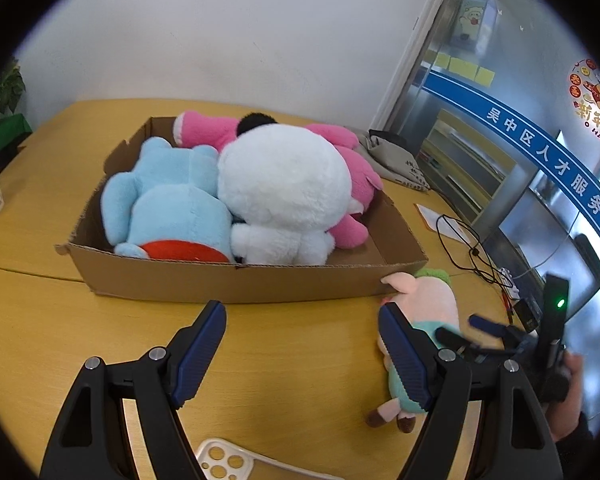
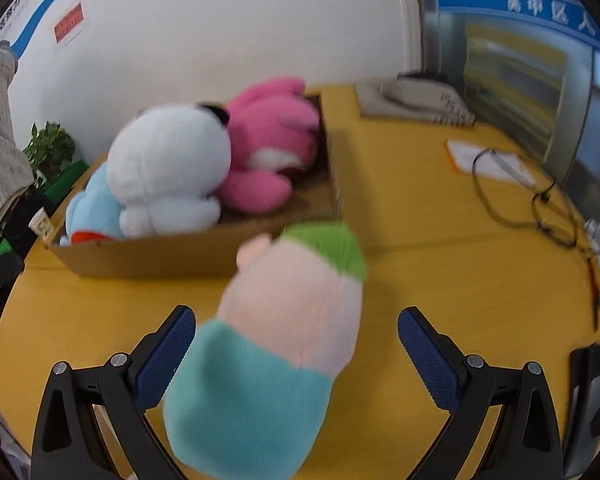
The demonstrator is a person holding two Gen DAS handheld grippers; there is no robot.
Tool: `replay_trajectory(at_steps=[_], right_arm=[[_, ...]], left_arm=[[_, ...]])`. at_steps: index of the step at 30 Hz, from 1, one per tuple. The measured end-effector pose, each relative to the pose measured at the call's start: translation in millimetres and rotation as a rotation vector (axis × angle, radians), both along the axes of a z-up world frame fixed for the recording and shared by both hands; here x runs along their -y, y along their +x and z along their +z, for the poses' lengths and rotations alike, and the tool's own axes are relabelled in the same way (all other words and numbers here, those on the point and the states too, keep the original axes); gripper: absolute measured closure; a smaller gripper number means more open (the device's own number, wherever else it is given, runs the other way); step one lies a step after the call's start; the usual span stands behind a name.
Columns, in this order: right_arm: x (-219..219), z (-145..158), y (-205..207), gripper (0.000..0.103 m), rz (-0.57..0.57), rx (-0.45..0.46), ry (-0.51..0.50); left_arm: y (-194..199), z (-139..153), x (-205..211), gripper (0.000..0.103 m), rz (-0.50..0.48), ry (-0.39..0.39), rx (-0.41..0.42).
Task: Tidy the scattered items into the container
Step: 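Close the right gripper on the pig while the left gripper clamps it, then carry the pig with both grippers into the box and open both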
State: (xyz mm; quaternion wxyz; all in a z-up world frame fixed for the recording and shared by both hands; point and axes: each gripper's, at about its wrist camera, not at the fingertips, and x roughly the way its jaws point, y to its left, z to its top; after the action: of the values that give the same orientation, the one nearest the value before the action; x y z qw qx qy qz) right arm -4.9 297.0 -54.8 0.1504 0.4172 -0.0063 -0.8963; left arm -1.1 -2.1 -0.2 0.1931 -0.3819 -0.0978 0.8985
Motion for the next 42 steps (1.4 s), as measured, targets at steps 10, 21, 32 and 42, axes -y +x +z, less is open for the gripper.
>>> replay_trajectory(at_steps=[10,21,32,42], right_arm=[[63.6,-28.9,39.4,0.015,0.309,0.006,0.005],[89.3,-31.6,62.3,0.017,0.458,-0.018,-0.022],[91.7,-26.8,66.9,0.026,0.460,-0.051,-0.006],[89.0,-27.7,70.3,0.026,0.468,-0.065,-0.017]], left_arm=[[-14.2,-31.7,-22.3,0.024,-0.104,0.105,0.134],[-22.1,-51.5,-53.3,0.028,-0.204,0.131,0.194],[-24.8,-49.9,-48.4,0.051,-0.185,0.081,0.215],[-33.7,-64.4,-54.2,0.022,-0.160,0.106,0.282]])
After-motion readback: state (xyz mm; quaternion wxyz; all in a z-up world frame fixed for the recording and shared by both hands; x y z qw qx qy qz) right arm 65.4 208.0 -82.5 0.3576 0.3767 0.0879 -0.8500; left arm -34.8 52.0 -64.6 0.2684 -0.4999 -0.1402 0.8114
